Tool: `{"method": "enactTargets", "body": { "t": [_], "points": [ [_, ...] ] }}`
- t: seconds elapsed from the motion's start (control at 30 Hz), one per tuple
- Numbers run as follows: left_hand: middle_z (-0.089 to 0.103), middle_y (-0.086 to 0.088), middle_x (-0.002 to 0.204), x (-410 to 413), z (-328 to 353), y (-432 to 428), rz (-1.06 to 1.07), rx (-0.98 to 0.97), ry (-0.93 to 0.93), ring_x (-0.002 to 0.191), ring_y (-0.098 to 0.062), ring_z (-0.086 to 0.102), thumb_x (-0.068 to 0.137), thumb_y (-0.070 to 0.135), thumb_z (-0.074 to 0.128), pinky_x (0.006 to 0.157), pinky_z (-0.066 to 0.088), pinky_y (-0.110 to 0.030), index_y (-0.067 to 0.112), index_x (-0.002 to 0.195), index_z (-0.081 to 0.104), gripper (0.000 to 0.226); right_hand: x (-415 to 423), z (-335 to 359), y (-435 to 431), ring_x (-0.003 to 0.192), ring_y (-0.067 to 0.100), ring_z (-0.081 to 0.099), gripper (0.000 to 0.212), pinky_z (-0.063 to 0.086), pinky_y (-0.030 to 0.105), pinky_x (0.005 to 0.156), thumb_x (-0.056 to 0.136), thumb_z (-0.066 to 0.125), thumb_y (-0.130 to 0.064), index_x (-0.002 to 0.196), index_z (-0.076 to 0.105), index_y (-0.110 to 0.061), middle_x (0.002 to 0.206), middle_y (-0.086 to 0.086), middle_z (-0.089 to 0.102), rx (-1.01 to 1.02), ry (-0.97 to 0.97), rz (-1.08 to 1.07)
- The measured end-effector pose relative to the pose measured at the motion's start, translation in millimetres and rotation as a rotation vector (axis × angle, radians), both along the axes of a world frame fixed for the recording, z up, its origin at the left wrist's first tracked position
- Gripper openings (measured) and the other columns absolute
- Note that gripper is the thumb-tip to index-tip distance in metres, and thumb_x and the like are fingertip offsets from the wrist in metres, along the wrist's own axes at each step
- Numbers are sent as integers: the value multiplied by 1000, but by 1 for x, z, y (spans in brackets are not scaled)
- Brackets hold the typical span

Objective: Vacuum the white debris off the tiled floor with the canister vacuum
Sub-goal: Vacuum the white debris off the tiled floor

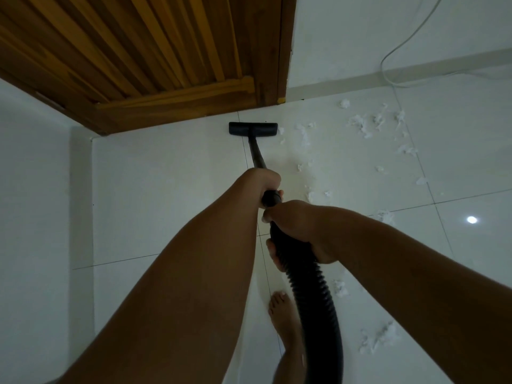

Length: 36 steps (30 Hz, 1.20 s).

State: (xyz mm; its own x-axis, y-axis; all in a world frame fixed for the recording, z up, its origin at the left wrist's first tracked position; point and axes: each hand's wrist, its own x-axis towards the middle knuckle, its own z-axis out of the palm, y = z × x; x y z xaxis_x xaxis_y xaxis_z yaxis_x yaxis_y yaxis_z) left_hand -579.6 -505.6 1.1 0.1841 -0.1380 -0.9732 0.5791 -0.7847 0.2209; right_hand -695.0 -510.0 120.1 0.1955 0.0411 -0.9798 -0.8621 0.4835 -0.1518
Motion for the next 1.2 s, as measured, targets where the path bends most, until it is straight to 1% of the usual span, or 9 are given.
{"method": "enactTargets", "body": {
  "t": [0.07, 0.2, 0.37, 0.5, 0.63, 0.7, 0.8, 0.97, 1.2],
  "points": [
    [50, -13, 83, 8, -5, -5, -2, -7, -15, 66, -14, 52, 109, 16, 38, 62, 48, -24, -2, 113, 38, 18, 8, -4, -4, 44, 19, 53, 17, 49, 28, 45, 106, 49, -19, 119, 46, -9, 71, 11, 54, 6, 11, -7],
    [49, -11, 82, 26, -20, -12, 50, -33, -20, 66, -15, 50, 109, 16, 37, 75, 48, -24, -1, 112, 40, 18, 24, -16, -7, 49, 19, 52, 15, 49, 32, 49, 107, 48, -20, 116, 46, -8, 71, 11, 52, 6, -3, -9],
    [48, -12, 83, 27, -34, -15, 80, -53, -4, 66, -15, 50, 108, 12, 36, 61, 46, -22, 2, 114, 41, 13, 27, -31, -8, 51, 20, 52, 14, 48, 34, 54, 107, 47, -19, 114, 47, -7, 74, 12, 52, -25, 8, 43],
    [48, -11, 81, 21, -32, -10, 96, -65, 8, 64, -15, 49, 109, 12, 36, 60, 45, -22, 3, 113, 41, 11, 22, -26, -5, 52, 20, 52, 12, 49, 34, 55, 107, 47, -17, 110, 48, -6, 74, 12, 53, -23, 17, 50],
    [49, -11, 83, 6, -25, 2, 128, -76, 38, 63, -14, 49, 108, 12, 40, 58, 47, -22, 5, 125, 43, 19, 11, -16, 4, 49, 21, 54, 20, 49, 33, 49, 107, 45, -14, 126, 45, -10, 72, 14, 55, -71, 8, 124],
    [51, -12, 86, -4, -26, 10, 148, -69, 33, 61, -14, 50, 107, 13, 41, 50, 48, -22, 13, 140, 41, 32, 2, -16, 12, 50, 21, 56, 30, 51, 31, 46, 106, 44, -11, 135, 40, -13, 75, 15, 57, -107, -2, 151],
    [53, -13, 89, -17, -32, 20, 195, -59, 22, 57, -13, 50, 106, 13, 41, 39, 46, -22, 28, 144, 39, 41, -10, -20, 24, 52, 21, 59, 40, 54, 31, 47, 106, 44, -12, 145, 35, -16, 80, 16, 60, -150, 8, 178],
    [53, -12, 83, -23, -42, 30, 221, -73, 19, 56, -13, 49, 106, 14, 42, 45, 47, -22, 31, 142, 39, 40, -16, -29, 32, 53, 22, 59, 47, 55, 31, 49, 106, 42, -12, 150, 29, -19, 84, 17, 61, -172, -11, 174],
    [53, -13, 83, -14, -54, 28, 207, -72, -36, 56, -14, 49, 106, 12, 43, 49, 47, -23, 28, 143, 40, 40, -12, -43, 30, 52, 22, 57, 55, 54, 35, 50, 104, 42, -8, 154, 24, -25, 74, 16, 58, -153, -49, 141]
  ]
}}
